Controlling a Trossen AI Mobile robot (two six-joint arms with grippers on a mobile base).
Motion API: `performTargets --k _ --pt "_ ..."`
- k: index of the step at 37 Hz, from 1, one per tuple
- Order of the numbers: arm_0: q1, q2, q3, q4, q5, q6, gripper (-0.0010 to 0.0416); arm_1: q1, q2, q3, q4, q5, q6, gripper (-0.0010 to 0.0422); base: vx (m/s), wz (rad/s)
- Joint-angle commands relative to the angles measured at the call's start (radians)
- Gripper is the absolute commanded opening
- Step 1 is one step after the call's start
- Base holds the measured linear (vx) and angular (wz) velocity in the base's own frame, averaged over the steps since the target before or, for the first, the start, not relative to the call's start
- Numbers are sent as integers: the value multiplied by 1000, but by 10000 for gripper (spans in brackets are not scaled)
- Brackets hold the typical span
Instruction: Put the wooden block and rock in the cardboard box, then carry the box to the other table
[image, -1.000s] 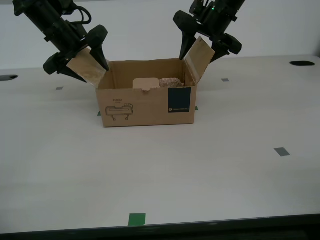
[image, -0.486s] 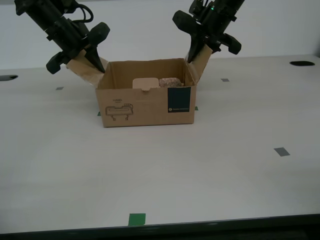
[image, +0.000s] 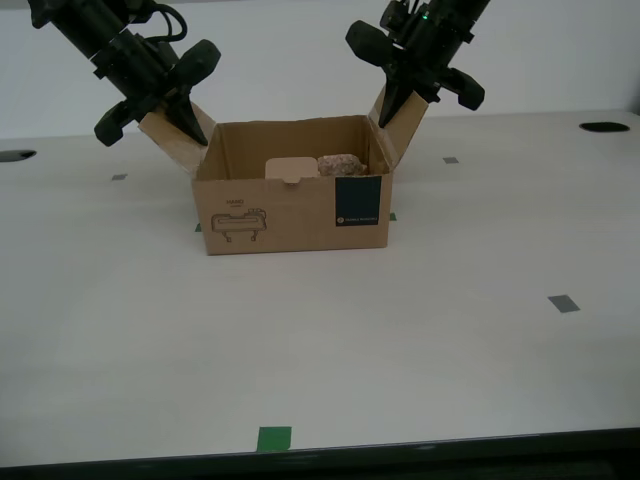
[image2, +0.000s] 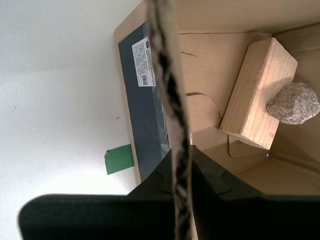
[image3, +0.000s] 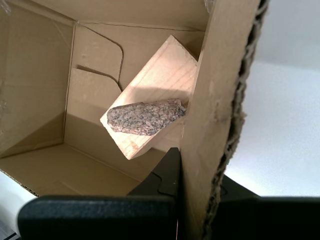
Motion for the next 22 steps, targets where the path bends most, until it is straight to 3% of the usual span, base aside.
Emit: performTargets --k 1,22 --pt "1 -3 0 -1 -5 0 -1 0 -4 -2 5 -21 6 -1 0 0" --pt "1 -57 0 -26 -5 0 -1 0 -102 5 -37 -18 0 -1 -12 -1"
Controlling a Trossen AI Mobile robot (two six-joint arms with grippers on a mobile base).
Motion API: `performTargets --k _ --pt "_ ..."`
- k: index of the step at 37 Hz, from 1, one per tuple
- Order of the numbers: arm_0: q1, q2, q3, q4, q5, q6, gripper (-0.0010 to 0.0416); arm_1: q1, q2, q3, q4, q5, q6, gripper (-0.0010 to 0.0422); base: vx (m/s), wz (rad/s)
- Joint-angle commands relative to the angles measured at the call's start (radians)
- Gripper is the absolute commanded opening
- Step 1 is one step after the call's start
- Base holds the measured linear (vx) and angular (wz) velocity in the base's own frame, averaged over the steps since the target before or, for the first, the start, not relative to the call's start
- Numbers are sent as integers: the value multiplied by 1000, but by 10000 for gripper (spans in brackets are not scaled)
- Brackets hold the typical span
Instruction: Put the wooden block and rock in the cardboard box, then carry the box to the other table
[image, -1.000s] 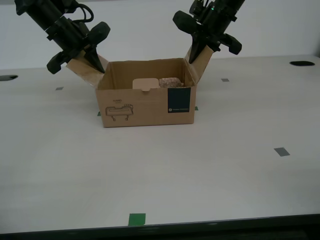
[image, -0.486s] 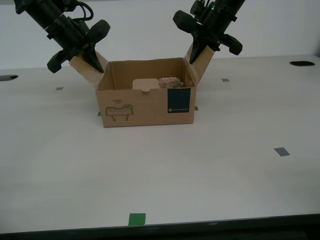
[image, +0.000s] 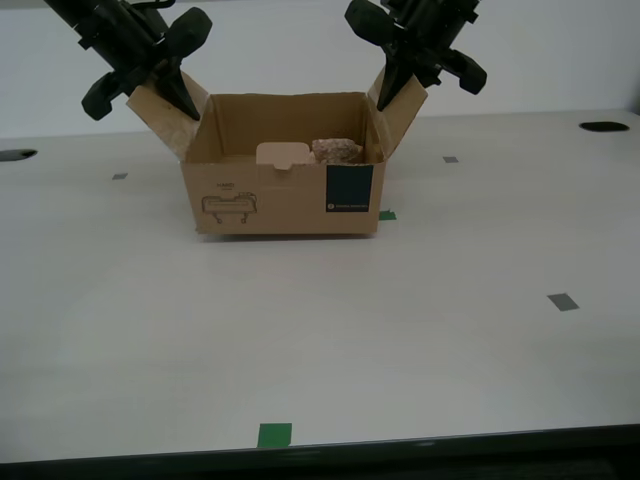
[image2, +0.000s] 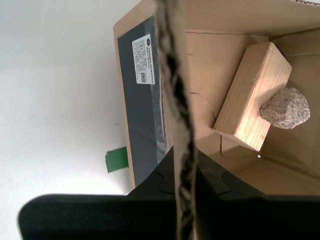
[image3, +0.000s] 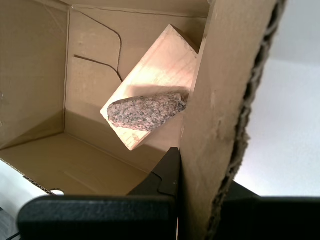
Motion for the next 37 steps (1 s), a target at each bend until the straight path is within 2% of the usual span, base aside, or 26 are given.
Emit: performTargets --k 1,9,14,25,30,37 --pt "0 -3 0 -11 -5 -3 -1 -1 -3 2 -16 -4 2 -1 -39 -18" --pt "0 -5 2 -15 -5 -16 -1 -3 -5 2 -31 -4 -6 -1 -60 -27" --pt "0 -5 29 -27 -5 -37 -1 -5 -6 2 -31 -4 -20 -1 -93 -45" --pt "0 -5 124 -84 -4 -29 -1 -6 -19 2 -31 -3 -24 -1 -101 -35" --pt "0 -5 134 -106 -4 -9 -1 -6 -45 1 -47 -3 -7 -1 -85 -20" --pt "2 -5 129 -161 -3 -15 -1 -6 -102 1 -59 -4 -5 -1 -83 -25"
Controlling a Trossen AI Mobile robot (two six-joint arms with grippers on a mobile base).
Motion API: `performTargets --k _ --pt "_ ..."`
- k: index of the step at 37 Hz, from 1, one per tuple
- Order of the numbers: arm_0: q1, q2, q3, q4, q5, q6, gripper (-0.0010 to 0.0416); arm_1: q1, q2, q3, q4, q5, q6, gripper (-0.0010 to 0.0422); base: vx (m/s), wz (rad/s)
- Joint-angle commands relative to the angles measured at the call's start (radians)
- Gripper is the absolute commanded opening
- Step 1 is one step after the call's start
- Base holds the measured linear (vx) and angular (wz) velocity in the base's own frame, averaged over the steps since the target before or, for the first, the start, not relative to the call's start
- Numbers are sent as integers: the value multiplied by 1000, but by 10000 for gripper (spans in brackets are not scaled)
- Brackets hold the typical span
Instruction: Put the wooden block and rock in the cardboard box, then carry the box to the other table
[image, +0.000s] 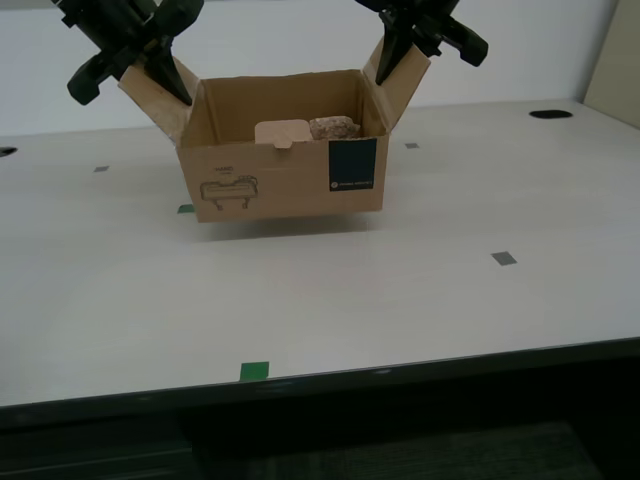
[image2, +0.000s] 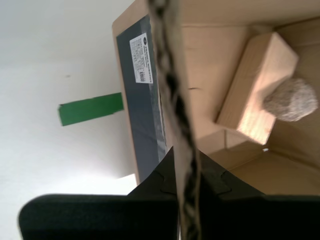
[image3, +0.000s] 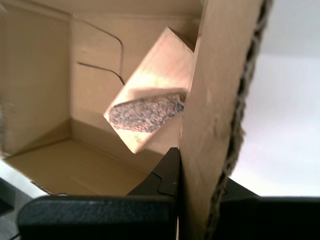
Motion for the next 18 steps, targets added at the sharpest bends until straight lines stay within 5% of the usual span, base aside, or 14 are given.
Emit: performTargets --k 1,18 --pt "1 -3 0 -22 -3 -8 -1 0 -31 1 -5 -3 3 -1 -87 -11" --pt "1 -3 2 -30 -3 -43 -1 -5 -79 -6 -69 -8 -36 -1 -92 58"
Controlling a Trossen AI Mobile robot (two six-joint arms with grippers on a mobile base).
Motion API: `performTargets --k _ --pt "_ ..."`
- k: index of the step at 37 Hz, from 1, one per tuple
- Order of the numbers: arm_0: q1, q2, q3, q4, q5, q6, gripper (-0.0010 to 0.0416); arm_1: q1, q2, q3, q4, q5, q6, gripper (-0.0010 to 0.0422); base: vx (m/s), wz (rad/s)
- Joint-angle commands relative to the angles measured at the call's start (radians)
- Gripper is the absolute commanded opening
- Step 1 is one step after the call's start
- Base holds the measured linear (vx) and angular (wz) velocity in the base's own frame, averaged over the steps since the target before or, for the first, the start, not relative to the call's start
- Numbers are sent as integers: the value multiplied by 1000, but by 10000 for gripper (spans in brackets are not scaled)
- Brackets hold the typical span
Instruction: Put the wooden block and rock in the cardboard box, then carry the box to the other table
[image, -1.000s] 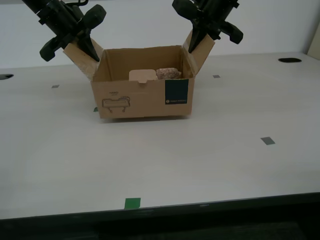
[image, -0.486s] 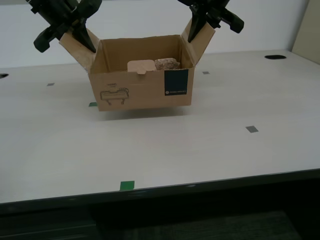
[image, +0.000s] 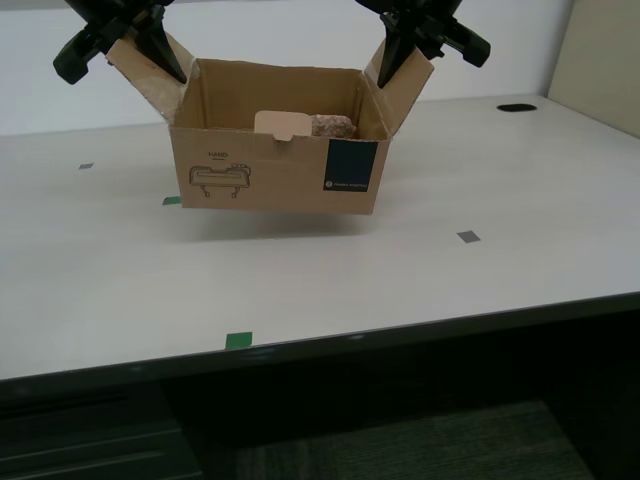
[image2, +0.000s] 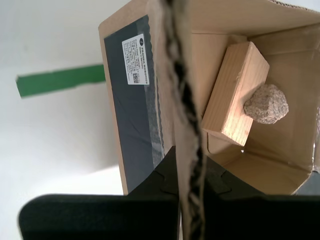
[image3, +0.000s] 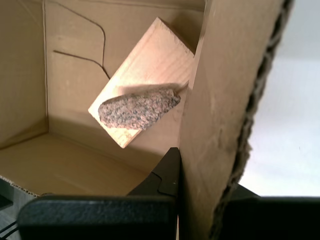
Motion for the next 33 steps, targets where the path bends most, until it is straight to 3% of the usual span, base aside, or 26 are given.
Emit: performTargets --k 1,16,28,33 --pt "0 -3 1 -5 -2 -7 -1 -4 -2 1 -38 -7 4 -1 -75 110" --pt "5 -3 1 -8 -2 -11 -1 -9 -4 1 -54 -13 17 -1 -61 230" --pt "37 -3 1 -18 0 -1 -1 -9 -4 3 -47 -14 95 -1 -48 397" --pt "48 -3 1 -17 61 26 -1 -8 -4 1 -49 -14 142 -1 -58 464"
